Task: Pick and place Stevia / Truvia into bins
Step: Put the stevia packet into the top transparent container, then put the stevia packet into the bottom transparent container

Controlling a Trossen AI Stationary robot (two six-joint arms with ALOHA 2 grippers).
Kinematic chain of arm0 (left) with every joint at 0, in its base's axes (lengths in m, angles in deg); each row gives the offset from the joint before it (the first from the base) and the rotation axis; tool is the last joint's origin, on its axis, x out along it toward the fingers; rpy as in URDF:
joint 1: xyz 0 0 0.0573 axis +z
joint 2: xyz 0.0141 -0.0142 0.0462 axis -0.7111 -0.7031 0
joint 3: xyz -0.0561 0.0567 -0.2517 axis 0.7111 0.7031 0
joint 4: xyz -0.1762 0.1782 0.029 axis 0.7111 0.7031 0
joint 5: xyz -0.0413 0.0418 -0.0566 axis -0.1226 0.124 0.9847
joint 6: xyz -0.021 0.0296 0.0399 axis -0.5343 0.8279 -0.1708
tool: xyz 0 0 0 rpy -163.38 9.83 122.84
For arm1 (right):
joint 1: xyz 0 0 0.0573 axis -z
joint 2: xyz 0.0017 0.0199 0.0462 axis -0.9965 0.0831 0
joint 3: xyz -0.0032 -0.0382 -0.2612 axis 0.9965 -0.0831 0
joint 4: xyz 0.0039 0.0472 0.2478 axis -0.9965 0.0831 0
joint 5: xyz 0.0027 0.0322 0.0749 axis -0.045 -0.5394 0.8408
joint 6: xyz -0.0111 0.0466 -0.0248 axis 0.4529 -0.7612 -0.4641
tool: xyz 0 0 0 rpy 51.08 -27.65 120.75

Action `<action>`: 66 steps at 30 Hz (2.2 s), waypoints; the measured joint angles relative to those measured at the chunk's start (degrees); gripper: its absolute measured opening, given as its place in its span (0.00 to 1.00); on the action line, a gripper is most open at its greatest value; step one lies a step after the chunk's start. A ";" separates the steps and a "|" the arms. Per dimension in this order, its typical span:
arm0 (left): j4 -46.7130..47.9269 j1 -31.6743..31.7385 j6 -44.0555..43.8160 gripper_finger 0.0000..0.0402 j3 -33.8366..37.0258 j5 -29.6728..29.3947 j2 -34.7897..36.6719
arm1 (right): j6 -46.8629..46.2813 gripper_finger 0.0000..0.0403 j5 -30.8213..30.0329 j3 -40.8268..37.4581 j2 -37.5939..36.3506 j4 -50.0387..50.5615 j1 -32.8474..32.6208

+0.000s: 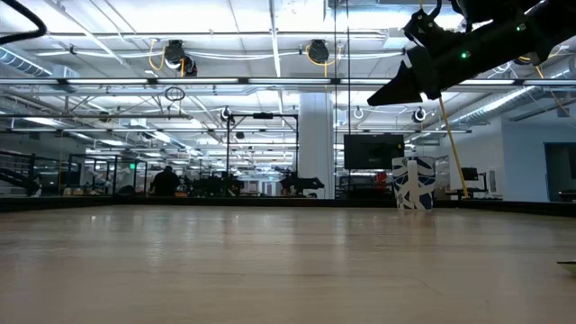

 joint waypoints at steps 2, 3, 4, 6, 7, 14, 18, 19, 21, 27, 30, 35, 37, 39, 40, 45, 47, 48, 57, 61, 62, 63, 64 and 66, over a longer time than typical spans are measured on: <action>-0.68 0.48 -0.85 0.05 0.00 1.30 -0.70 | 0.91 0.23 0.00 0.00 0.00 0.00 0.00; -1.19 0.68 -1.08 0.05 0.00 1.28 -0.92 | 0.97 0.23 0.00 0.00 0.00 0.00 0.00; -1.60 0.85 -1.33 0.05 0.00 1.16 -1.08 | 0.95 0.23 0.00 0.00 0.00 -0.02 0.00; -1.72 1.22 -1.42 0.05 0.00 0.75 -1.07 | 0.93 0.23 0.00 0.00 0.00 -0.02 0.00; -1.68 1.49 -1.65 0.05 0.00 0.66 -1.07 | 0.95 0.23 0.00 0.00 0.00 -0.04 0.00; -1.61 3.30 -3.49 0.05 0.00 1.49 -1.07 | 1.45 0.23 0.21 0.02 0.00 0.10 0.00; -1.62 4.32 -5.04 0.06 -0.02 1.66 -1.07 | 2.16 0.23 3.76 0.02 0.00 0.46 0.00; -1.62 4.59 -5.56 0.06 -0.02 1.66 -1.07 | 2.38 0.23 4.57 0.02 0.00 0.39 0.00; -1.64 5.00 -6.05 0.08 -0.02 1.66 -1.07 | 2.46 0.24 4.63 0.02 0.00 0.39 0.00; -1.66 5.71 -5.91 0.22 -0.02 1.69 -1.07 | 2.46 0.27 4.52 0.02 0.00 0.37 0.00; -1.66 6.23 -4.76 0.28 -0.02 2.26 -1.05 | 2.46 0.28 4.62 0.02 0.00 0.37 0.00; -1.42 8.48 -6.35 0.30 -0.40 8.67 0.38 | 2.44 0.28 6.97 0.02 0.00 0.38 0.02; -1.36 9.04 -5.20 0.30 -1.76 7.58 1.78 | 2.44 0.28 11.24 0.02 0.00 0.35 0.02; -1.16 9.58 -3.55 0.30 -3.81 4.60 3.57 | 2.43 0.28 14.70 0.02 0.00 0.08 -0.25; -1.14 9.84 -2.54 0.30 -4.88 2.52 4.52 | 2.26 0.28 15.56 0.02 0.00 -0.19 -0.63; -1.22 10.60 6.53 0.30 -10.04 -12.46 8.78 | 0.79 0.28 17.88 0.02 0.00 -4.24 -3.10; -1.21 10.99 11.51 0.30 -11.35 -18.60 9.74 | 0.56 0.28 21.61 0.02 0.00 -6.72 -4.28; -1.38 11.15 13.98 0.30 -11.82 -21.43 10.12 | 0.23 0.28 23.18 0.02 0.00 -7.98 -5.03; -2.47 14.47 27.22 0.30 -12.33 -32.35 11.02 | -4.54 0.28 25.55 0.09 -0.02 2.61 -13.76; -2.49 16.20 29.29 0.30 -12.33 -32.72 10.99 | -12.57 0.28 26.12 0.09 -0.02 19.38 -16.81; -2.49 16.57 30.09 0.30 -12.33 -33.19 10.98 | -15.37 0.28 27.27 0.09 -0.02 23.14 -17.34; -2.49 16.95 31.02 0.30 -12.33 -33.71 10.98 | -17.97 0.28 28.72 0.09 -0.02 26.30 -17.74; -2.51 17.39 32.13 0.30 -12.33 -34.18 10.98 | -20.50 0.28 30.25 0.07 -0.02 28.83 -18.09; -2.49 18.43 34.98 0.30 -12.33 -34.95 10.98 | -26.39 0.28 33.23 0.07 -0.02 31.66 -18.85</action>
